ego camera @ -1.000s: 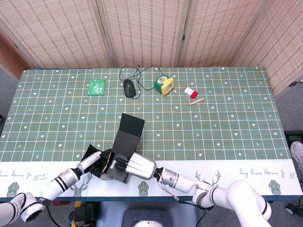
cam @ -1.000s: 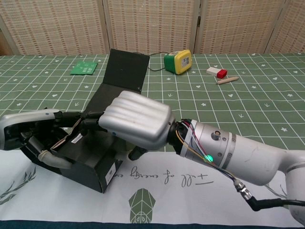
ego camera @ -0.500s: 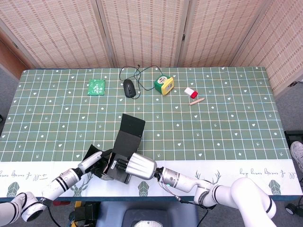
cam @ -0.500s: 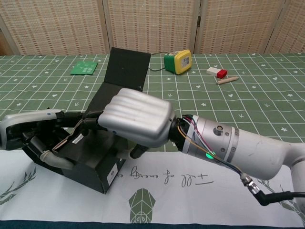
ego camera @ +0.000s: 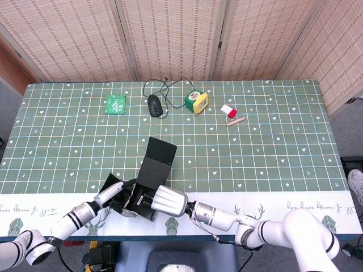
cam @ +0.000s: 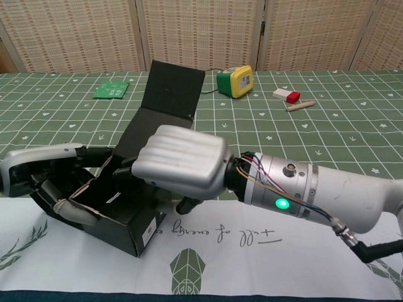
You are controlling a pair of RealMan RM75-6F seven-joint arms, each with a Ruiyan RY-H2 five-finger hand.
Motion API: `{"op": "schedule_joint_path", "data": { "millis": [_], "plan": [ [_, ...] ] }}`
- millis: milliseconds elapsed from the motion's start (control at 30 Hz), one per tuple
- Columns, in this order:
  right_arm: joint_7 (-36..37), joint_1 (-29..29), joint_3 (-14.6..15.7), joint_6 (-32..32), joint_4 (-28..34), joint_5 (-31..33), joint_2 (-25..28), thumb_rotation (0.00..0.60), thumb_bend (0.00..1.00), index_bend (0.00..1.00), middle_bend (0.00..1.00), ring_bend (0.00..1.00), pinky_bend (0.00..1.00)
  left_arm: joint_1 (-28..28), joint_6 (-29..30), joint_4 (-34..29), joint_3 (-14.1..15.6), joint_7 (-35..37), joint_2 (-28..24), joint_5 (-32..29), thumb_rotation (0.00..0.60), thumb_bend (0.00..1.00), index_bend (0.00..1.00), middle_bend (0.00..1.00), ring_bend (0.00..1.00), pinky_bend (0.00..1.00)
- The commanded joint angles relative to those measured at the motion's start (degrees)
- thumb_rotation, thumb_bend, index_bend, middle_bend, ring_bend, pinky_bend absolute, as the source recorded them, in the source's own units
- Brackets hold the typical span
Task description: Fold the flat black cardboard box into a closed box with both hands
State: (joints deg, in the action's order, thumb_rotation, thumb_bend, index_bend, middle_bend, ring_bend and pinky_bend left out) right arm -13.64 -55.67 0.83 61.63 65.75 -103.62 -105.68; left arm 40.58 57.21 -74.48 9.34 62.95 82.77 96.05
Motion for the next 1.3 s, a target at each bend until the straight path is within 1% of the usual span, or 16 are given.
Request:
{"op": "schedule_joint_path", "data": {
  "millis": [33, 167, 267, 367, 500, 600, 767, 867, 933, 967, 1000, 1033, 1100, 1167, 1200, 1300],
  "plan": [
    [-1.0, -0.8, -0.2, -2.2, 2.3, 0.5, 1.6, 0.600, 0.45, 0.31, 0.37, 0.78, 0.99, 0.1, 0.2, -0.3, 0.0, -0.2, -0.3, 0.2, 0.600, 0.09, 0.12, 0.16, 0.65, 0.98],
    [-2.8, -2.0, -0.6, -5.2, 5.0, 1.0, 3.6, 0.600, 0.45, 0.31, 0.37, 0.78, 0.99, 0.4, 0.0, -0.7, 0.2, -0.4, -0.6, 0.4, 0.600, 0.09, 0.10, 0.15, 0.65, 0.98],
    [-3.6, -2.7, -0.9, -7.1, 6.9, 1.5, 4.8, 0.600, 0.45, 0.35, 0.39, 0.78, 0.99, 0.3, -0.1, -0.8, 0.3, -0.2, -0.6, 0.0, 0.600, 0.09, 0.07, 0.15, 0.65, 0.98],
    [-3.6, -3.0, -1.0, -8.4, 8.1, 2.1, 5.5, 0.600, 0.46, 0.41, 0.44, 0.79, 1.00, 0.1, -0.1, -0.8, 0.3, 0.0, -0.6, -0.3, 0.600, 0.09, 0.05, 0.14, 0.65, 0.98],
    [-3.5, -3.2, -1.2, -9.4, 9.3, 2.8, 6.1, 0.600, 0.48, 0.54, 0.53, 0.81, 1.00, 0.1, -0.1, -0.8, 0.4, 0.6, -0.6, -0.3, 0.600, 0.09, 0.05, 0.14, 0.65, 0.98],
    [-3.4, -3.3, -1.4, -10.0, 9.8, 3.3, 6.3, 0.600, 0.49, 0.60, 0.58, 0.82, 1.00, 0.2, -0.2, -1.0, 0.3, 1.2, -0.6, -0.3, 0.600, 0.09, 0.05, 0.14, 0.65, 0.97],
    [-3.5, -3.3, -1.5, -10.2, 10.2, 3.5, 6.5, 0.600, 0.48, 0.63, 0.61, 0.82, 1.00, 0.4, -0.4, -0.9, 0.3, 1.2, -0.3, -0.2, 0.600, 0.09, 0.06, 0.14, 0.65, 0.98],
    [-4.1, -3.2, -1.5, -10.2, 10.3, 3.5, 6.9, 0.600, 0.49, 0.63, 0.57, 0.82, 1.00, 0.4, -0.5, -0.7, 0.1, 0.8, 0.0, -0.5, 0.600, 0.09, 0.06, 0.14, 0.65, 0.98],
    [-4.8, -3.1, -1.5, -9.9, 10.4, 3.4, 7.0, 0.600, 0.48, 0.57, 0.50, 0.82, 1.00, 0.2, -0.6, -0.6, -0.2, 0.2, 0.2, -1.1, 0.600, 0.09, 0.07, 0.14, 0.65, 0.98],
    [-5.1, -2.9, -1.5, -9.5, 10.4, 3.3, 7.0, 0.600, 0.47, 0.50, 0.45, 0.82, 1.00, 0.1, -0.7, -0.6, -0.4, -0.1, 0.4, -1.5, 0.600, 0.09, 0.07, 0.14, 0.65, 0.98],
    [-5.5, -2.8, -1.7, -9.4, 10.4, 3.4, 7.1, 0.600, 0.44, 0.38, 0.37, 0.81, 1.00, 0.1, -0.8, -0.6, -0.5, -0.5, 0.4, -1.8, 0.600, 0.09, 0.07, 0.14, 0.65, 0.98],
    [-5.8, -2.6, -1.8, -9.2, 10.7, 3.6, 7.2, 0.600, 0.42, 0.31, 0.33, 0.81, 1.00, 0.0, -0.8, -0.7, -0.7, -0.9, 0.5, -2.0, 0.600, 0.09, 0.07, 0.14, 0.66, 0.98],
    [-6.9, -2.0, -2.1, -8.6, 11.1, 4.0, 7.3, 0.600, 0.34, 0.12, 0.20, 0.77, 1.00, -0.2, -1.0, -0.9, -1.0, -1.8, 0.6, -2.6, 0.600, 0.09, 0.07, 0.14, 0.66, 0.98],
    [-7.7, -1.4, -2.3, -8.2, 12.0, 4.5, 7.5, 0.600, 0.30, 0.03, 0.14, 0.76, 1.00, -0.4, -1.0, -1.2, -1.4, -3.0, 0.7, -3.2, 0.600, 0.09, 0.07, 0.14, 0.66, 0.98],
    [-7.9, -1.2, -2.3, -7.9, 12.4, 4.7, 7.6, 0.600, 0.29, 0.01, 0.12, 0.75, 1.00, -0.5, -1.1, -1.4, -1.6, -3.5, 0.7, -3.5, 0.600, 0.09, 0.07, 0.14, 0.66, 0.98],
    [-8.3, 0.0, -2.4, -6.4, 13.8, 5.0, 8.3, 0.600, 0.28, 0.00, 0.09, 0.74, 1.00, -0.8, -1.3, -2.0, -2.1, -5.7, 0.7, -4.3, 0.600, 0.09, 0.08, 0.14, 0.66, 0.98]
  ]
}}
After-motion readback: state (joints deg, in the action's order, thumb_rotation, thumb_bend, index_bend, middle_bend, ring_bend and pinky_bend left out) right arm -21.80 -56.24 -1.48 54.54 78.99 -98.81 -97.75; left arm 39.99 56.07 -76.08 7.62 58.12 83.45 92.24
